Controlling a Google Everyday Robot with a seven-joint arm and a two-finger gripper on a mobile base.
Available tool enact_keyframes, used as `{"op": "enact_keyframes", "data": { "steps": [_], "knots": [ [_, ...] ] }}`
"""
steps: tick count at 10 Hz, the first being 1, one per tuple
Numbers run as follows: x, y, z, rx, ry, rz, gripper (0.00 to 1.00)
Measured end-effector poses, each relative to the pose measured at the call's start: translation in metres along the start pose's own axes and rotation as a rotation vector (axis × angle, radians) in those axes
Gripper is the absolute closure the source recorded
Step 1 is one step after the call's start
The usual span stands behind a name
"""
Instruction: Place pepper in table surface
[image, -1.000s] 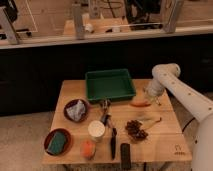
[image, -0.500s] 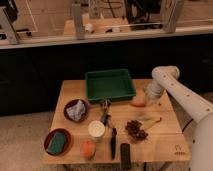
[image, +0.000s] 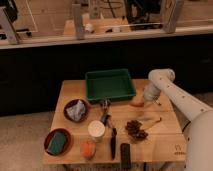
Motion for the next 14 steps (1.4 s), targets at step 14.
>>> {"op": "enact_keyframes", "data": {
  "steps": [14],
  "knots": [
    [-0.0040, -0.0041, 0.0008, 0.014, 0.006, -0.006, 0.56]
  ]
}}
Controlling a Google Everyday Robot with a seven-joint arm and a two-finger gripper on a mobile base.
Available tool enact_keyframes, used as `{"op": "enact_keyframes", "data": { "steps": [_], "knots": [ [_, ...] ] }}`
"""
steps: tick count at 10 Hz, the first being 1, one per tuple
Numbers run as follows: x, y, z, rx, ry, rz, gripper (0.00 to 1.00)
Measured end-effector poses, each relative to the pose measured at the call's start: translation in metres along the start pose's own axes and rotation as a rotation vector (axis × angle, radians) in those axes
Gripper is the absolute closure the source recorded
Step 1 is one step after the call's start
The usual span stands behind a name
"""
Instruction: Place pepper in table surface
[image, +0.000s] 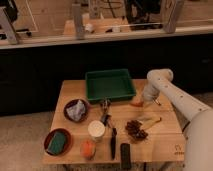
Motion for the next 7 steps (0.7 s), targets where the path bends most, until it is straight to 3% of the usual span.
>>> {"op": "enact_keyframes", "data": {
  "steps": [2, 4, 5, 7],
  "knots": [
    [0.001, -0.004, -0.020, 0.053, -0.029, 0.010, 0.42],
    [-0.003, -0.005, -0.022, 0.067, -0.045, 0.009, 0.25],
    [-0.005, -0.005, -0.020, 0.069, -0.049, 0.004, 0.20],
    [-0.005, -0.003, -0.010, 0.064, -0.042, -0.003, 0.20]
  ]
}}
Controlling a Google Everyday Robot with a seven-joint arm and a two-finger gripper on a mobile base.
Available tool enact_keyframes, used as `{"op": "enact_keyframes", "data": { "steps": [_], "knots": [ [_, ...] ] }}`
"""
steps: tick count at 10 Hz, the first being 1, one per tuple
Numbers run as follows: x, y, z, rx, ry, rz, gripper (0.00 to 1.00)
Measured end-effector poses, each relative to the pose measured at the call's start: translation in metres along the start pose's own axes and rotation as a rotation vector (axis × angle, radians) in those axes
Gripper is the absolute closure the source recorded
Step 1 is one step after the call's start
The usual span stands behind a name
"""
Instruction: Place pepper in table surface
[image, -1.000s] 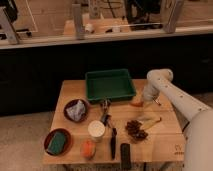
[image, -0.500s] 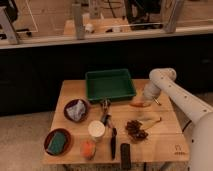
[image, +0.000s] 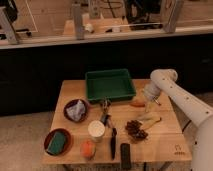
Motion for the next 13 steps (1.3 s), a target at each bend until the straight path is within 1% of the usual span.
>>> {"op": "enact_keyframes", "data": {
  "steps": [2, 3, 4, 5, 6, 7, 8, 10, 11, 13],
  "knots": [
    [0.001, 0.002, 0.012, -0.010, 0.019, 0.004, 0.21],
    [0.002, 0.004, 0.021, -0.021, 0.032, 0.006, 0.27],
    [0.002, 0.005, 0.031, -0.031, 0.040, 0.008, 0.38],
    [0.000, 0.004, 0.035, -0.034, 0.042, 0.010, 0.48],
    [0.001, 0.005, 0.035, -0.038, 0.045, 0.017, 0.56],
    [0.002, 0.006, 0.034, -0.042, 0.044, 0.024, 0.67],
    [0.002, 0.006, 0.034, -0.042, 0.044, 0.024, 0.76],
    [0.002, 0.006, 0.033, -0.043, 0.047, 0.024, 0.96],
    [0.002, 0.007, 0.033, -0.044, 0.048, 0.024, 1.00],
    [0.003, 0.007, 0.033, -0.044, 0.048, 0.023, 1.00]
  ]
}}
